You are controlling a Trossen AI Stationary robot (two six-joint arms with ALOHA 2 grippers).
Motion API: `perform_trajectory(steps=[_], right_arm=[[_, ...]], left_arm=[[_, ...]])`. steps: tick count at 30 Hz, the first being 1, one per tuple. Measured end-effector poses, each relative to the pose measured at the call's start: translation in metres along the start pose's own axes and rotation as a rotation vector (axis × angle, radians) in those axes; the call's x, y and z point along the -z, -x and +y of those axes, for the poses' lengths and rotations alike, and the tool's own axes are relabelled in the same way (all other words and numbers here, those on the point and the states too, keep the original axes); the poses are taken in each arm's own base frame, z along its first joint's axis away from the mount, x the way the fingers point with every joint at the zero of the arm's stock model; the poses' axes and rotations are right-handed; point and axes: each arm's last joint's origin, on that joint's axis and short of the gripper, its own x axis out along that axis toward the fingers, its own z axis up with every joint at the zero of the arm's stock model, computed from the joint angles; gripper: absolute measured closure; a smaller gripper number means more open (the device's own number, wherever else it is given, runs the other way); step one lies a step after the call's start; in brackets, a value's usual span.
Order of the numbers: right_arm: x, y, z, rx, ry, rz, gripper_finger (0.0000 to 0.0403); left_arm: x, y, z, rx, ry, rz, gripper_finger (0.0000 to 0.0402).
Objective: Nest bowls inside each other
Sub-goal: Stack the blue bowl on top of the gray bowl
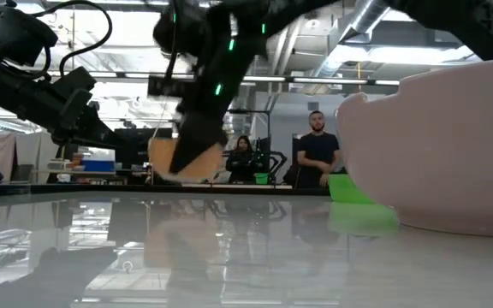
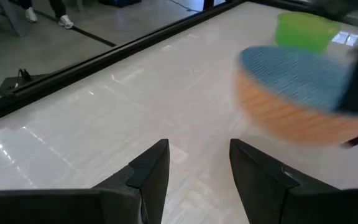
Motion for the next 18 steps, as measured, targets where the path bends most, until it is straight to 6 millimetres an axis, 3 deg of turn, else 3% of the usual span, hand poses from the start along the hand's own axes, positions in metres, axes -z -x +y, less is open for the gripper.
perform_trajectory(steps=[9,18], right_arm=[[-0.021,0.092,0.044,-0.118,-0.081,0.044,0.0368],[-0.022,0.185,0.121,-0.189,-0.275,0.099,0.0368]], left_arm=[[0.0,0.0,0.0,0.0,0.0,0.0,0.0244],[0.0,0.0,0.0,0.0,0.0,0.0,0.0244]])
